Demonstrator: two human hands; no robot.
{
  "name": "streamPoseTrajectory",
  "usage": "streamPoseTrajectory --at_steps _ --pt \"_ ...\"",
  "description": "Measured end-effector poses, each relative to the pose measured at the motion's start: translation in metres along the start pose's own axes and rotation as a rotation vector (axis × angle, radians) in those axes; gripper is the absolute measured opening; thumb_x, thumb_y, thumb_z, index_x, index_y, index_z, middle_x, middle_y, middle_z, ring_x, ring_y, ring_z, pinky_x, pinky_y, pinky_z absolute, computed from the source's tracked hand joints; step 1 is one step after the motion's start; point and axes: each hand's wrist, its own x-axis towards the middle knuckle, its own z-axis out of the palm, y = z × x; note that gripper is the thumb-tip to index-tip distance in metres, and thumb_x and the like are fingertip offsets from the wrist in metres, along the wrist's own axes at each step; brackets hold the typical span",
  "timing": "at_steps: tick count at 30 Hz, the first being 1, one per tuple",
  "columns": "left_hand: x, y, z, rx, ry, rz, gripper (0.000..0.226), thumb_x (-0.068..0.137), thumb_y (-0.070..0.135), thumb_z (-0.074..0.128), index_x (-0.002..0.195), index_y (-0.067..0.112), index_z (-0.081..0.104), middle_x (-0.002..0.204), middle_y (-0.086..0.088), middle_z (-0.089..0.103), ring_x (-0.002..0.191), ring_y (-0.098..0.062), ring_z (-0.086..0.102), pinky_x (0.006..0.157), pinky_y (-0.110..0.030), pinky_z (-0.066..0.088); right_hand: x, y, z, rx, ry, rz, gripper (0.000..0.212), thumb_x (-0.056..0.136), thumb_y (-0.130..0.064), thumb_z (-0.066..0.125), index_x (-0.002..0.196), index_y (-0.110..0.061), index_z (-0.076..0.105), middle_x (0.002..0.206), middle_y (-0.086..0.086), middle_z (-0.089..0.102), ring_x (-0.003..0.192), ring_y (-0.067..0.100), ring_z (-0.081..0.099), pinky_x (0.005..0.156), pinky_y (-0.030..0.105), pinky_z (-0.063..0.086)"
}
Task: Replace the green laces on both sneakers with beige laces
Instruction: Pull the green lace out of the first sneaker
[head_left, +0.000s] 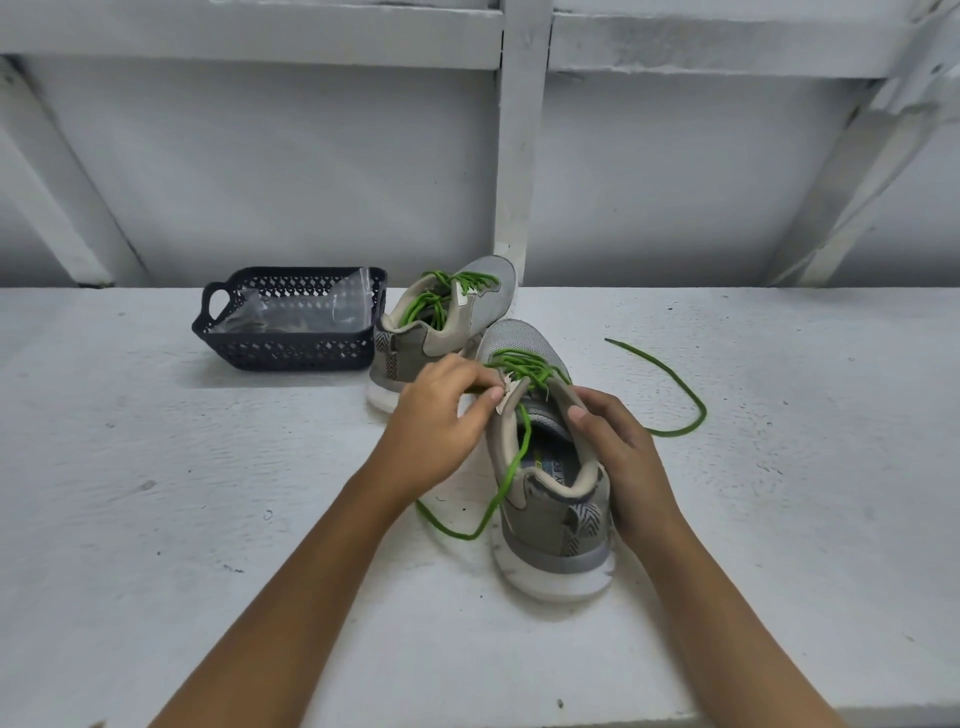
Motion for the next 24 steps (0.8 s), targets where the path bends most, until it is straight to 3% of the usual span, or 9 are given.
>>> streamPoseTrajectory --at_steps 2,4,6,8,11,15,19,21,24 --pt "0.002 0.001 -0.002 -0.053 0.091 -0.042 0.006 0.092 0.022 0.054 0.088 0.024 0.058 0.087 0.013 0.054 0.090 -0.014 0.055 0.083 -0.025 0.044 0.000 0.000 -0.001 -0.006 0.000 0.002 0.039 0.074 -0.032 0.060 0.109 -0.014 0.065 0.109 0.002 0.068 0.107 0.019 0.062 0.091 0.031 0.049" --pt "0.004 0.000 -0.009 -0.186 0.299 -0.155 0.007 0.095 0.013 0.053 0.091 0.018 0.056 0.087 0.003 0.057 0.081 -0.010 0.054 0.074 -0.012 0.042 0.000 0.001 -0.001 -0.007 -0.001 0.006 0.039 0.074 -0.032 0.060 0.109 -0.014 0.065 0.109 0.003 0.068 0.108 0.020 0.062 0.094 0.034 0.048" --pt "0.004 -0.003 -0.015 -0.296 0.533 -0.280 0.006 0.096 0.013 0.050 0.094 0.014 0.055 0.089 -0.004 0.058 0.077 -0.008 0.052 0.072 -0.013 0.041 0.000 0.001 -0.001 -0.005 0.000 0.006 0.039 0.075 -0.031 0.060 0.109 -0.013 0.065 0.110 0.004 0.068 0.108 0.021 0.061 0.096 0.036 0.048" --pt "0.000 -0.008 -0.016 -0.312 0.654 -0.352 0.006 0.097 0.014 0.049 0.096 0.014 0.054 0.094 -0.006 0.057 0.082 -0.010 0.052 0.076 -0.017 0.041 0.000 0.001 -0.001 -0.010 0.001 0.003 0.039 0.075 -0.031 0.060 0.109 -0.013 0.065 0.109 0.004 0.068 0.108 0.022 0.062 0.096 0.036 0.047" --pt "-0.005 -0.008 -0.013 -0.143 0.652 -0.186 0.017 0.092 0.012 0.050 0.106 0.009 0.058 0.105 -0.009 0.053 0.096 -0.016 0.051 0.086 -0.016 0.040 0.000 0.000 -0.001 -0.005 -0.001 0.004 0.039 0.075 -0.031 0.060 0.108 -0.013 0.065 0.107 0.003 0.069 0.105 0.019 0.063 0.093 0.033 0.048" --pt "-0.006 -0.008 0.000 0.205 0.404 0.187 0.022 0.088 0.022 0.055 0.100 0.012 0.070 0.106 -0.006 0.060 0.104 -0.019 0.052 0.093 -0.040 0.040 0.000 0.000 0.000 0.001 0.004 0.001 0.040 0.074 -0.031 0.059 0.109 -0.012 0.065 0.109 0.004 0.068 0.105 0.018 0.062 0.091 0.030 0.049" --pt "-0.008 -0.007 0.012 0.106 0.151 0.146 0.024 0.090 0.031 0.048 0.093 0.018 0.068 0.091 0.010 0.063 0.090 -0.010 0.058 0.087 -0.054 0.043 0.000 0.000 0.000 0.014 -0.008 -0.006 0.039 0.074 -0.030 0.059 0.109 -0.012 0.064 0.107 0.002 0.068 0.101 0.014 0.063 0.083 0.023 0.049" --pt "-0.007 -0.007 0.011 0.067 0.170 0.118 0.020 0.091 0.027 0.048 0.090 0.017 0.065 0.086 0.014 0.059 0.082 -0.010 0.057 0.081 -0.046 0.048 0.000 -0.001 0.000 0.009 -0.013 -0.010 0.040 0.074 -0.030 0.059 0.109 -0.012 0.064 0.107 0.001 0.068 0.101 0.013 0.063 0.083 0.022 0.049" --pt "-0.003 -0.006 0.000 -0.094 0.368 -0.074 0.007 0.094 0.014 0.053 0.090 0.017 0.059 0.085 0.005 0.059 0.079 -0.010 0.056 0.073 -0.015 0.045 0.000 -0.002 0.000 -0.003 -0.018 -0.020 0.040 0.074 -0.031 0.059 0.109 -0.012 0.064 0.107 0.000 0.068 0.100 0.009 0.062 0.084 0.019 0.048"
